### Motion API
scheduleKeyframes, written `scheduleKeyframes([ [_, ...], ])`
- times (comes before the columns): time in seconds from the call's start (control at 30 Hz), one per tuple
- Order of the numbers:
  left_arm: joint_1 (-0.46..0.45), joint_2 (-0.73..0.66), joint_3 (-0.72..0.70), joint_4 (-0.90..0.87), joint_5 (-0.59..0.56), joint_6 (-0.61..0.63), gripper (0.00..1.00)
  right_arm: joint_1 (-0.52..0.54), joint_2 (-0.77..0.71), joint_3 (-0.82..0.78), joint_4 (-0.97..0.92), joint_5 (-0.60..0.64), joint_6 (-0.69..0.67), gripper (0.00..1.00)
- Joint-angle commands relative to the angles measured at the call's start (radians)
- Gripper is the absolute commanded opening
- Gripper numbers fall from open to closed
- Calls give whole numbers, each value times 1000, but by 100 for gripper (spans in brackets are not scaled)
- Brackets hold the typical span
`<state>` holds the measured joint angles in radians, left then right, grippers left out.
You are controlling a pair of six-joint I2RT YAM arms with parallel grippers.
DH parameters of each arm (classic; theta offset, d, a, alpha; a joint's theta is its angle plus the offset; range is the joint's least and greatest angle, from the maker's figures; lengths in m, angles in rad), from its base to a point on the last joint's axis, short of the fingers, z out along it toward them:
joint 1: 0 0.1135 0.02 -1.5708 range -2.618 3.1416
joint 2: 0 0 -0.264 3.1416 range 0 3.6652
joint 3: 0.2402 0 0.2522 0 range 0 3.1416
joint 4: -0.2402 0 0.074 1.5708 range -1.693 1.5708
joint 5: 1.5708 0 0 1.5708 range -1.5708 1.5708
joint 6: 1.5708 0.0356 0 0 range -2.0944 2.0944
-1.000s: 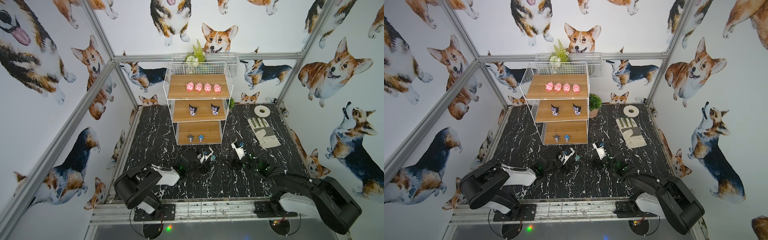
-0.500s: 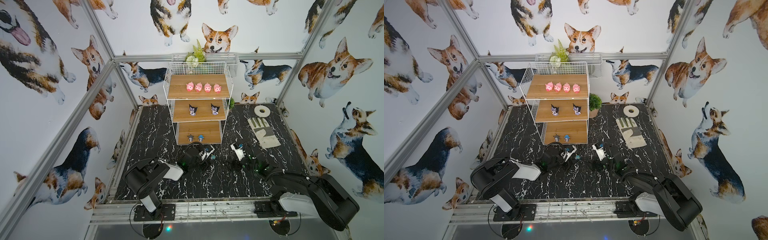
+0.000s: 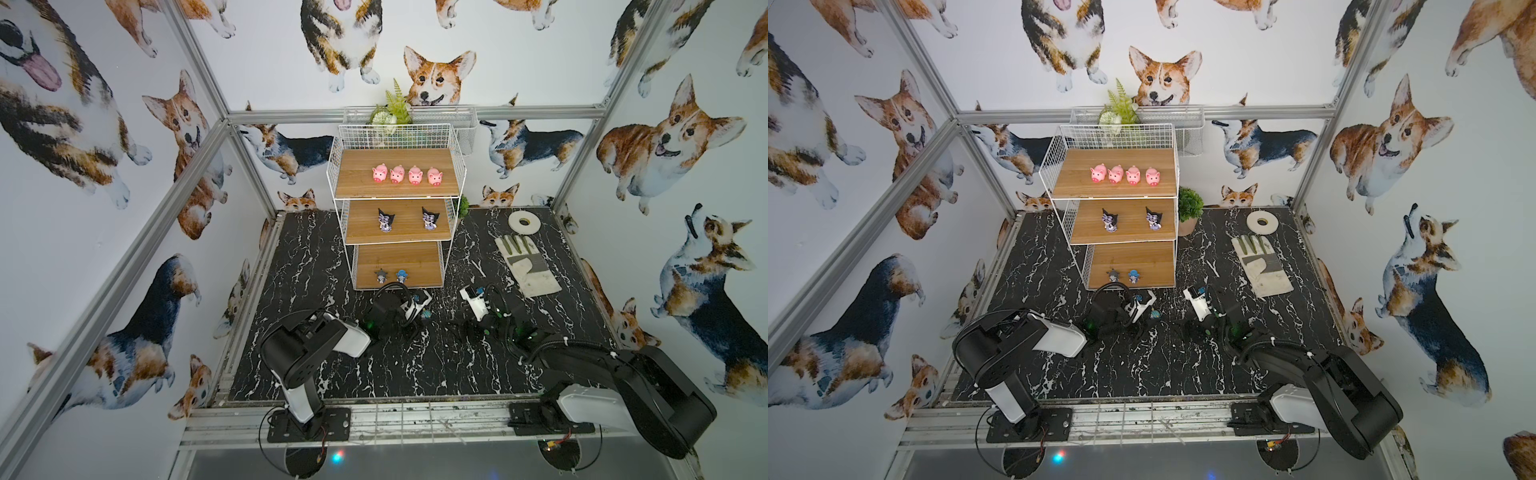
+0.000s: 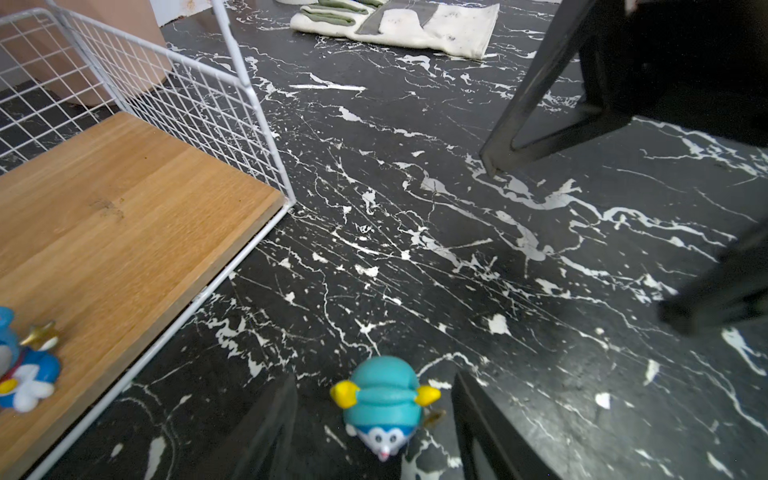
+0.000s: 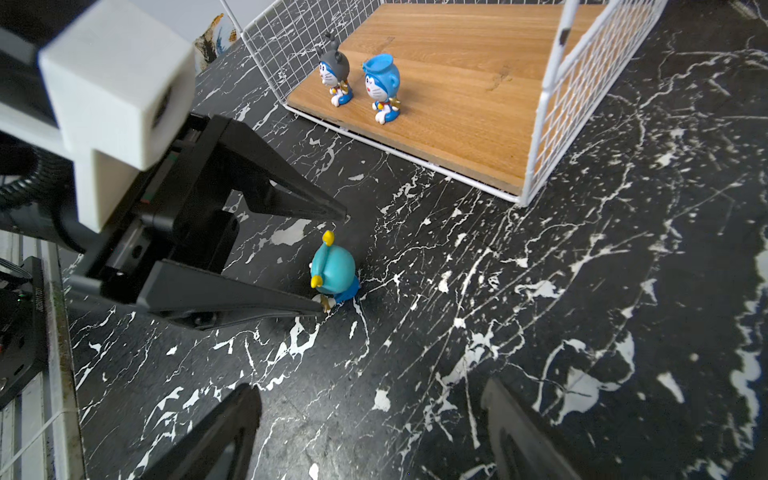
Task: Organize plastic toys on shelves
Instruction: Pick up the plastic toy at the center of the board.
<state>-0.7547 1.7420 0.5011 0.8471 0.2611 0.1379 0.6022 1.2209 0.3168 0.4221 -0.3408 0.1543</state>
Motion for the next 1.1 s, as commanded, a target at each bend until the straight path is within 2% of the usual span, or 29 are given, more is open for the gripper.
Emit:
scheduleKeyframes([
  [0.0, 1, 8, 12, 31, 19, 12, 61, 2, -1, 4, 21, -3, -18, 89],
  [0.57, 0, 32, 24, 55, 46, -12, 45, 2, -8, 3, 20, -2, -20, 89],
  [0.67, 1, 28, 20, 60, 37, -15, 42, 2, -8, 3, 21, -3, -19, 89],
  [0.77, 0, 25, 11, 75, 20, -18, 34, 2, -10, 4, 18, -2, -19, 88],
  [1.07, 0, 7, 12, 74, -22, -53, 29, 2, -30, -5, 18, 8, -21, 88],
])
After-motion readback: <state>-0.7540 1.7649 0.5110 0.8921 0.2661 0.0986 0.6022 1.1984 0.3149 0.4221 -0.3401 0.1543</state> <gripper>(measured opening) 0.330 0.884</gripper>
